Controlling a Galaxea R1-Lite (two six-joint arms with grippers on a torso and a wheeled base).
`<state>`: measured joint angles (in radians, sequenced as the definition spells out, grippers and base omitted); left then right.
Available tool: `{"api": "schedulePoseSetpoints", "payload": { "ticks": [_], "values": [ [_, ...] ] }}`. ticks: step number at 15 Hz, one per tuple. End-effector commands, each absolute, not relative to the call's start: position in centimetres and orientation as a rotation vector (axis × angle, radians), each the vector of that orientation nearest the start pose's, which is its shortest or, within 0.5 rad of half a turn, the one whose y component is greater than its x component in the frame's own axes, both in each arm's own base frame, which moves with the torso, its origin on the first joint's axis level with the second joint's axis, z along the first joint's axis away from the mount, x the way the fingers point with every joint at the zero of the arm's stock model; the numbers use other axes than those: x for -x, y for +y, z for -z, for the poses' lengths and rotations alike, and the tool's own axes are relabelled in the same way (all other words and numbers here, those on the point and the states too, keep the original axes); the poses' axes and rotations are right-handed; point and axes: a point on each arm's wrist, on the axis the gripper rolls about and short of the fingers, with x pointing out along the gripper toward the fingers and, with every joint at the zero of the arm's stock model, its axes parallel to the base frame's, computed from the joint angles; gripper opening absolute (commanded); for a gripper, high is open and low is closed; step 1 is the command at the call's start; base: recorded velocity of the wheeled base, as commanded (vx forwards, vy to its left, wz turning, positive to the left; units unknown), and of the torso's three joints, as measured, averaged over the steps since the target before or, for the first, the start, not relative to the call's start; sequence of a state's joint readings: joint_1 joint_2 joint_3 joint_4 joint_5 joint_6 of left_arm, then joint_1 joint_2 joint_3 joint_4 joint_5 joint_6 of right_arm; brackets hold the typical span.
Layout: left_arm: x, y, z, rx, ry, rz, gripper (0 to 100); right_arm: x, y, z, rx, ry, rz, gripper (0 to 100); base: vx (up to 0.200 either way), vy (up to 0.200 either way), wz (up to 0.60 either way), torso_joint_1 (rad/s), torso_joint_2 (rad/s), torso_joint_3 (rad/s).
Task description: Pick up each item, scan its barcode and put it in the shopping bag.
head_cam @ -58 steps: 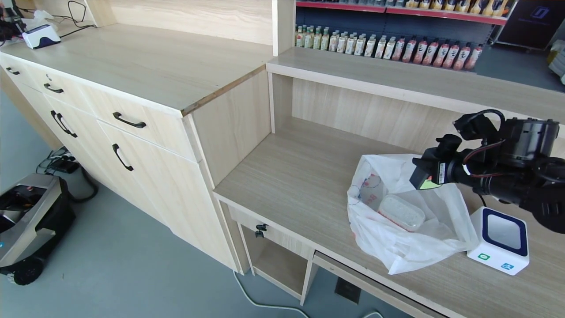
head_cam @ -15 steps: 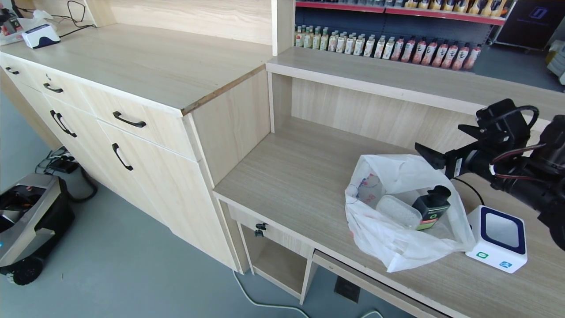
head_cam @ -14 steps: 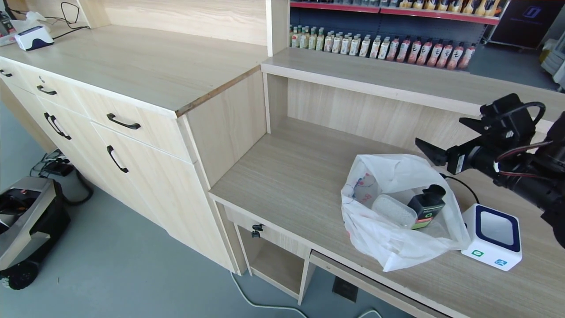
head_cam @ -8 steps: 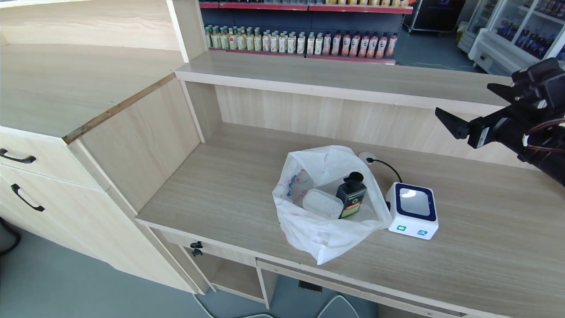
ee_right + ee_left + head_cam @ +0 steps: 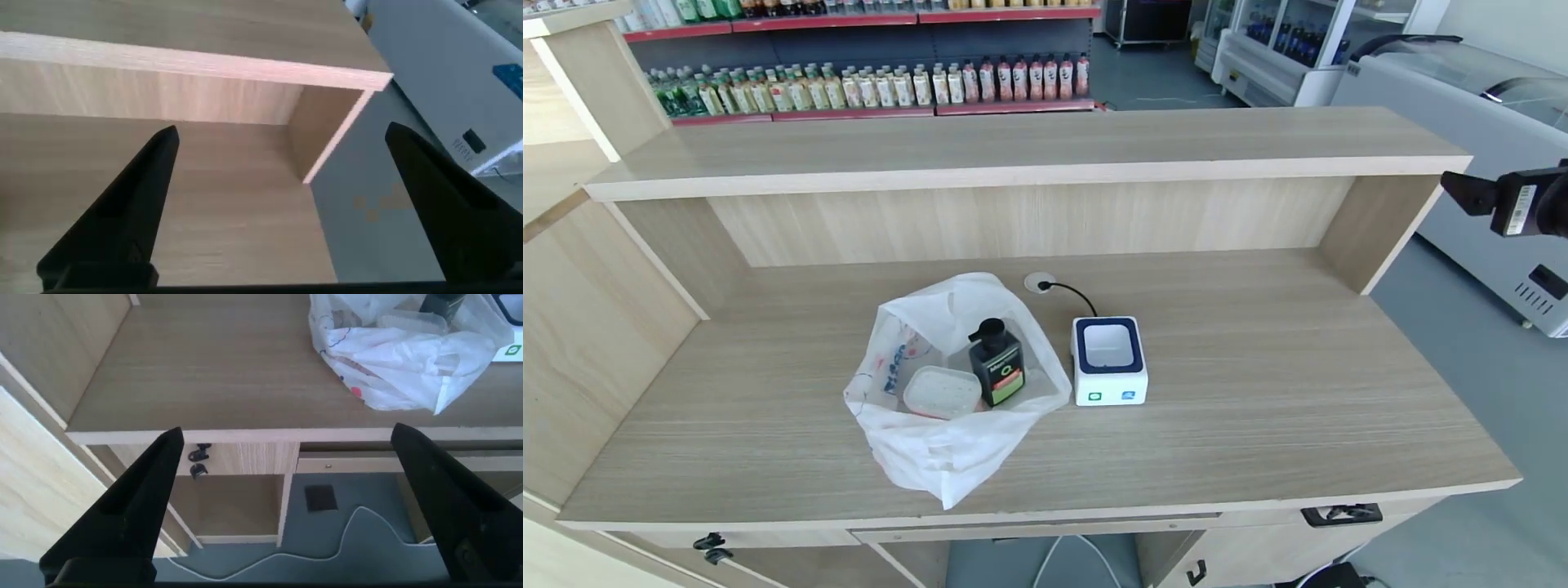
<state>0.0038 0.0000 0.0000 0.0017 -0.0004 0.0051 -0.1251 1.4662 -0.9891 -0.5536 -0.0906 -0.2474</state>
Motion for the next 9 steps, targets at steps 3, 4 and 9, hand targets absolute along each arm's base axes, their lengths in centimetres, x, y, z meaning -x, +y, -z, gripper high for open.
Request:
{"api": "schedulePoseSetpoints", "payload": {
  "ticks": [3, 4, 9],
  "values": [
    [2.3, 0.0, -7.5, -0.005, 0.002, -0.005, 100, -17.8, -6.1, -24.3, 0.142, 0.201, 0.505, 100, 0.0, 0.0, 0.0, 0.0, 0.0, 0.0],
    [2.3, 0.0, -7.5, -0.006, 0.002, -0.005, 100, -15.4, -5.0, -22.2, 0.098, 0.226, 0.487, 100, 0.0, 0.0, 0.0, 0.0, 0.0, 0.0],
    [2.3, 0.0, -7.5, -0.005, 0.002, -0.005, 100, -3.8, -0.9, -10.7, 0.061, 0.272, 0.314, 100, 0.0, 0.0, 0.0, 0.0, 0.0, 0.0]
  ]
}}
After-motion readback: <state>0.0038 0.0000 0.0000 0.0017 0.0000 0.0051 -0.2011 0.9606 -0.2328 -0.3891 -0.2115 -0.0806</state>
